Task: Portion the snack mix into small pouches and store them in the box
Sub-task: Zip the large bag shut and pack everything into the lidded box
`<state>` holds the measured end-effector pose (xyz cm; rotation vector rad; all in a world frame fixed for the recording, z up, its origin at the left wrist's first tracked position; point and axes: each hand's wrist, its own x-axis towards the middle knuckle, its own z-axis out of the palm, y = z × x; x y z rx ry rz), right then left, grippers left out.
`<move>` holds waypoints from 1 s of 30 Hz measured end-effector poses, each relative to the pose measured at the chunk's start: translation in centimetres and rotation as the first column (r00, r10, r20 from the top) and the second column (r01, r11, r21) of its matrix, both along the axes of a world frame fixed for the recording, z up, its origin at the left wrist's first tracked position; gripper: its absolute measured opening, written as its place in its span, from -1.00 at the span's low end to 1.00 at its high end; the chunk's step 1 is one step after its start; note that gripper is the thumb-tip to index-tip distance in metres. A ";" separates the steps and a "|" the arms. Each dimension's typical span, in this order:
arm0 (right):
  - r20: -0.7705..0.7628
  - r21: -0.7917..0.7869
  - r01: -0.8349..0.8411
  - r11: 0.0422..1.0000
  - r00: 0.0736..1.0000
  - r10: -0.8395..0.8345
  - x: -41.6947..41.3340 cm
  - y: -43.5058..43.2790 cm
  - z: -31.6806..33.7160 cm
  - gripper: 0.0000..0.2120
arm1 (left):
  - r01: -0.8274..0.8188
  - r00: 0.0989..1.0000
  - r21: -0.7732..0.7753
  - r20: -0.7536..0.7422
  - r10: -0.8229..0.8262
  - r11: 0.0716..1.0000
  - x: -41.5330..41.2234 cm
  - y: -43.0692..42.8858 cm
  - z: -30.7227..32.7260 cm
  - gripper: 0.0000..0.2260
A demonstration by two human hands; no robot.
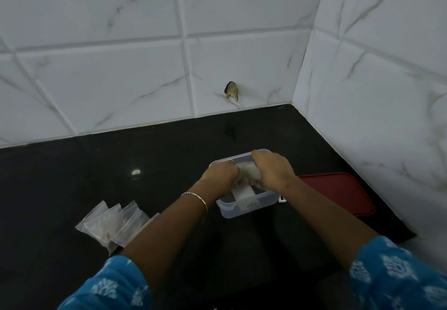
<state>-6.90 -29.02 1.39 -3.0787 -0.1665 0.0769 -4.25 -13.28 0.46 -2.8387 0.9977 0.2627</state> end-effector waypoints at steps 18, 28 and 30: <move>-0.336 0.031 0.303 0.953 0.901 -0.275 2.6 1.4 -2.6 -0.57 | -0.099 0.982 0.222 0.177 0.060 0.970 -0.2 -1.5 0.1 -0.75; -0.280 -0.053 0.207 0.977 0.936 -0.214 2.4 0.9 -3.7 -0.61 | -0.126 0.988 0.176 0.106 0.108 0.976 -0.4 -1.7 -1.7 -0.51; -0.288 -0.062 0.185 0.981 0.938 -0.195 2.6 0.8 -3.9 -0.62 | -0.097 0.991 0.188 0.105 0.078 0.977 -0.2 -1.7 -1.8 -0.55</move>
